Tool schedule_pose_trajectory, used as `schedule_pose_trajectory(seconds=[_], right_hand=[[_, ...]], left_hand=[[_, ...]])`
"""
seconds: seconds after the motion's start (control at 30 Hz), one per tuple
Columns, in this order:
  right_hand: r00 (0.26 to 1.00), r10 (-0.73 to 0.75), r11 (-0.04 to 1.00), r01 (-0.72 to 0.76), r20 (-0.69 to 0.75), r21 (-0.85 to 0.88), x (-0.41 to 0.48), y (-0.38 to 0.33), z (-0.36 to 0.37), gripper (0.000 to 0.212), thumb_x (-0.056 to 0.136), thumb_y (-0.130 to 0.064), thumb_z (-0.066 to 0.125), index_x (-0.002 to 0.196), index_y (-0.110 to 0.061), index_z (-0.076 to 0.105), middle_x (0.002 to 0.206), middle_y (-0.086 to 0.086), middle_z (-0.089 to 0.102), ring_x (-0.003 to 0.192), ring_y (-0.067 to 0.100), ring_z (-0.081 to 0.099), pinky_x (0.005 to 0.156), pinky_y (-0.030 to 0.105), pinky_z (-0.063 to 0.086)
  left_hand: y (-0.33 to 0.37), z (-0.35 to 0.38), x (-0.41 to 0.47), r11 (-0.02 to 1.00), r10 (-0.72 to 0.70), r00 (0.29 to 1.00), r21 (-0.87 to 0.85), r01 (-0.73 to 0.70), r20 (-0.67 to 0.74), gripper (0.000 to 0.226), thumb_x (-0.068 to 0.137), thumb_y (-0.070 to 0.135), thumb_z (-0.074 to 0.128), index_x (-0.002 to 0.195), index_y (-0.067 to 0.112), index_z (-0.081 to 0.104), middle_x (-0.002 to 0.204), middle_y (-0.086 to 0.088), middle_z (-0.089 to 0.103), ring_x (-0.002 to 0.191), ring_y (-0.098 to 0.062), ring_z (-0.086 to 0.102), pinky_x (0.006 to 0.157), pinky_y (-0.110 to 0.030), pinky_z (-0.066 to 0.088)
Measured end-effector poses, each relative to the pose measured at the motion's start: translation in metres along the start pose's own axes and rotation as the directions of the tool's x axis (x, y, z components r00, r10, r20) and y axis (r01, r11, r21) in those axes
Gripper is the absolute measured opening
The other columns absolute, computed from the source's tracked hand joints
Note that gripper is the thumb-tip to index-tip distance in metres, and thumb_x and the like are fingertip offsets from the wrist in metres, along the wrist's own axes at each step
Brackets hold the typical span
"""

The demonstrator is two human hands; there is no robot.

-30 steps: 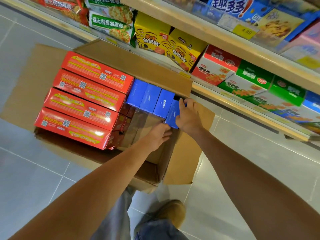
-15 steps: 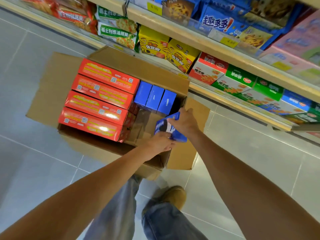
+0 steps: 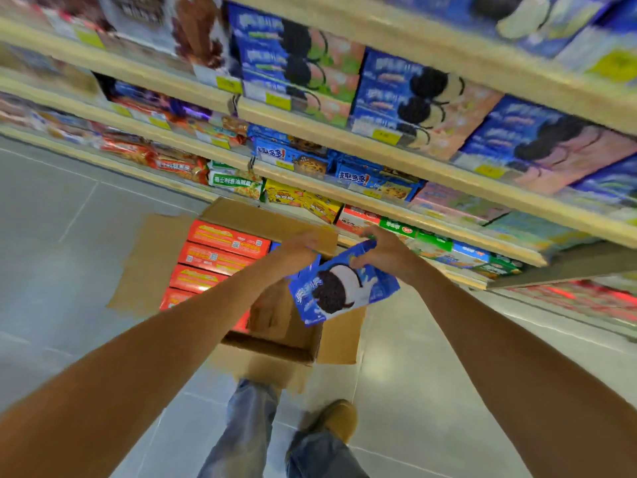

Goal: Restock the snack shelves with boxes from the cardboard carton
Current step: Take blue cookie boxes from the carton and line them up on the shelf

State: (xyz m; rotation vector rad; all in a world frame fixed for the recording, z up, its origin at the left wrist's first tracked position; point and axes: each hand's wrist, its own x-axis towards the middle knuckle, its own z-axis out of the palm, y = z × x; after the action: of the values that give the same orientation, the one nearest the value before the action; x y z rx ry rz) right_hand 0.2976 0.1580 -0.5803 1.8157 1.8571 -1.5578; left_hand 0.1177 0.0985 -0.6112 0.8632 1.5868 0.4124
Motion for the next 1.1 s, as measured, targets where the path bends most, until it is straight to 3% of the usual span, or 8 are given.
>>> schedule_pose_trajectory(seconds=[0.17, 0.27, 0.37, 0.57, 0.73, 0.9, 1.0, 1.1], right_hand=[[0.992, -0.124, 0.991, 0.125, -0.02, 0.048, -0.066, -0.092, -0.071, 0.062, 0.075, -0.015, 0.078, 0.13, -0.018, 0.049, 0.13, 0.0, 0.042, 0.117, 0.022, 0.046, 0.087, 0.038, 0.042], [0.979, -0.195, 0.979, 0.198, -0.06, 0.04, -0.107, -0.144, -0.106, 0.056, 0.077, -0.016, 0.077, 0.127, -0.016, 0.051, 0.141, 0.001, 0.039, 0.128, 0.026, 0.042, 0.095, 0.042, 0.042], [0.962, -0.247, 0.966, 0.253, -0.112, 0.042, -0.153, -0.193, -0.141, 0.051, 0.078, -0.016, 0.077, 0.123, -0.012, 0.054, 0.143, 0.003, 0.04, 0.132, 0.026, 0.04, 0.099, 0.045, 0.041], [0.911, -0.309, 0.926, 0.354, -0.272, 0.133, -0.258, -0.287, -0.222, 0.043, 0.075, -0.011, 0.078, 0.112, -0.018, 0.057, 0.118, 0.009, 0.058, 0.1, 0.03, 0.063, 0.085, 0.049, 0.054], [0.825, -0.355, 0.88, 0.453, -0.439, 0.141, -0.331, -0.348, -0.27, 0.051, 0.061, -0.014, 0.084, 0.105, -0.023, 0.059, 0.108, 0.01, 0.064, 0.091, 0.029, 0.067, 0.082, 0.046, 0.056], [0.733, -0.418, 0.797, 0.579, -0.537, 0.171, -0.381, -0.39, -0.306, 0.048, 0.058, -0.011, 0.081, 0.1, -0.019, 0.06, 0.104, 0.013, 0.066, 0.095, 0.035, 0.066, 0.087, 0.054, 0.054], [0.675, -0.416, 0.744, 0.637, -0.609, 0.198, -0.401, -0.407, -0.321, 0.035, 0.072, -0.001, 0.071, 0.102, -0.017, 0.062, 0.09, 0.012, 0.066, 0.077, 0.031, 0.066, 0.076, 0.045, 0.056], [0.599, -0.428, 0.672, 0.712, -0.676, 0.205, -0.407, -0.42, -0.339, 0.056, 0.056, -0.011, 0.077, 0.11, -0.013, 0.061, 0.1, 0.012, 0.062, 0.068, 0.025, 0.066, 0.06, 0.034, 0.056]], left_hand=[[0.107, -0.046, -0.057, 0.981, 0.141, 0.975, 0.106, -0.16, 0.172, 0.058, 0.092, 0.002, 0.051, 0.145, 0.014, 0.031, 0.146, -0.002, 0.035, 0.134, -0.023, 0.037, 0.1, -0.037, 0.04], [0.165, -0.072, -0.088, 0.929, 0.207, 0.943, 0.251, -0.274, 0.262, 0.045, 0.092, 0.007, 0.054, 0.136, 0.011, 0.042, 0.135, -0.004, 0.047, 0.129, -0.019, 0.042, 0.095, -0.02, 0.041], [0.213, -0.109, -0.122, 0.882, 0.251, 0.932, 0.335, -0.331, 0.262, 0.066, 0.082, 0.037, 0.066, 0.14, 0.019, 0.041, 0.142, -0.001, 0.044, 0.131, -0.021, 0.043, 0.106, -0.038, 0.039], [0.329, -0.176, -0.23, 0.762, 0.46, 0.862, 0.403, -0.507, 0.212, 0.052, 0.088, 0.035, 0.062, 0.136, 0.023, 0.047, 0.133, 0.0, 0.053, 0.121, -0.018, 0.05, 0.103, -0.036, 0.04], [0.413, -0.211, -0.302, 0.616, 0.527, 0.792, 0.503, -0.606, 0.308, 0.031, 0.093, 0.04, 0.053, 0.123, 0.032, 0.05, 0.127, 0.005, 0.056, 0.119, -0.018, 0.053, 0.1, -0.035, 0.042], [0.472, -0.228, -0.342, 0.524, 0.663, 0.698, 0.497, -0.691, 0.272, 0.038, 0.092, 0.037, 0.056, 0.122, 0.015, 0.052, 0.115, -0.006, 0.06, 0.094, -0.015, 0.057, 0.083, -0.024, 0.046], [0.497, -0.234, -0.354, 0.442, 0.769, 0.597, 0.483, -0.756, 0.23, 0.048, 0.089, 0.043, 0.057, 0.123, 0.01, 0.052, 0.115, -0.006, 0.057, 0.104, -0.018, 0.053, 0.092, -0.036, 0.04], [0.522, -0.238, -0.364, 0.371, 0.836, 0.521, 0.524, -0.767, 0.171, 0.043, 0.094, 0.045, 0.048, 0.124, 0.015, 0.05, 0.118, -0.005, 0.055, 0.101, -0.016, 0.051, 0.091, -0.034, 0.037]])
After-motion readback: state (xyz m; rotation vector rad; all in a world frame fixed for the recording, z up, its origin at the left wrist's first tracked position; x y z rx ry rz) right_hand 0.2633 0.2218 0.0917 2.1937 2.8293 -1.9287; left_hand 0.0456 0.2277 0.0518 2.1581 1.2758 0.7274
